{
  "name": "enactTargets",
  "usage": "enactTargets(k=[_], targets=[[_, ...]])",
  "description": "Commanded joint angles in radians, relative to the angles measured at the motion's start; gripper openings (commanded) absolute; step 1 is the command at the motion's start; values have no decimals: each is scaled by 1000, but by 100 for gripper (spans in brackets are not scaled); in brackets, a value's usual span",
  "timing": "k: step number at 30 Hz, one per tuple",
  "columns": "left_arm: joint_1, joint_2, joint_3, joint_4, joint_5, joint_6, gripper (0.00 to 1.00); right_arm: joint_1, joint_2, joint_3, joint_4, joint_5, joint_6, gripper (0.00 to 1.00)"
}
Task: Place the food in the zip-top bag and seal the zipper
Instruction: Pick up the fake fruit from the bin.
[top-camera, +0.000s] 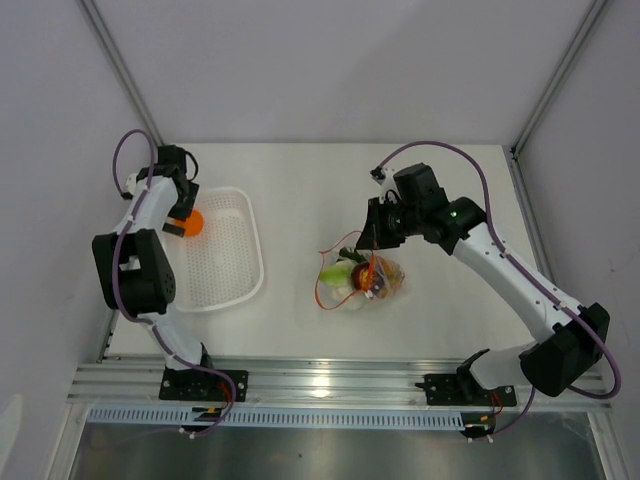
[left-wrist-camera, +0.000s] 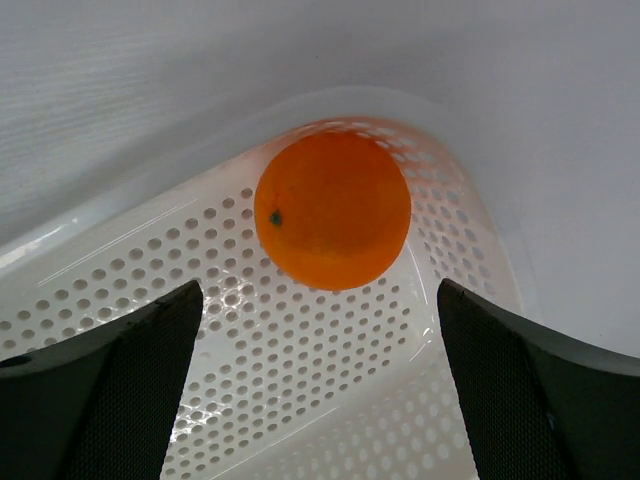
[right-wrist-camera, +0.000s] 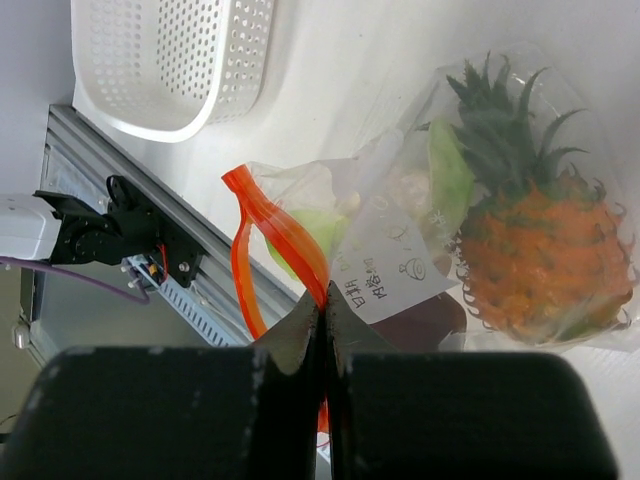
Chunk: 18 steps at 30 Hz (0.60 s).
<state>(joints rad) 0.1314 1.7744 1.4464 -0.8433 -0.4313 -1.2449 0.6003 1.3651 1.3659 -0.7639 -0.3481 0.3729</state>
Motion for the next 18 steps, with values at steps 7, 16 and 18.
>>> enactTargets(k=[7, 16, 18], targets=[[50, 144, 147, -3, 88, 114, 100, -30, 32, 41, 52, -46, -31, 0], [50, 252, 210, -102, 88, 65, 99, -43, 29, 39, 57, -49, -25, 0], [50, 249, 200, -100, 82, 56, 97, -43, 25, 36, 57, -45, -23, 0]])
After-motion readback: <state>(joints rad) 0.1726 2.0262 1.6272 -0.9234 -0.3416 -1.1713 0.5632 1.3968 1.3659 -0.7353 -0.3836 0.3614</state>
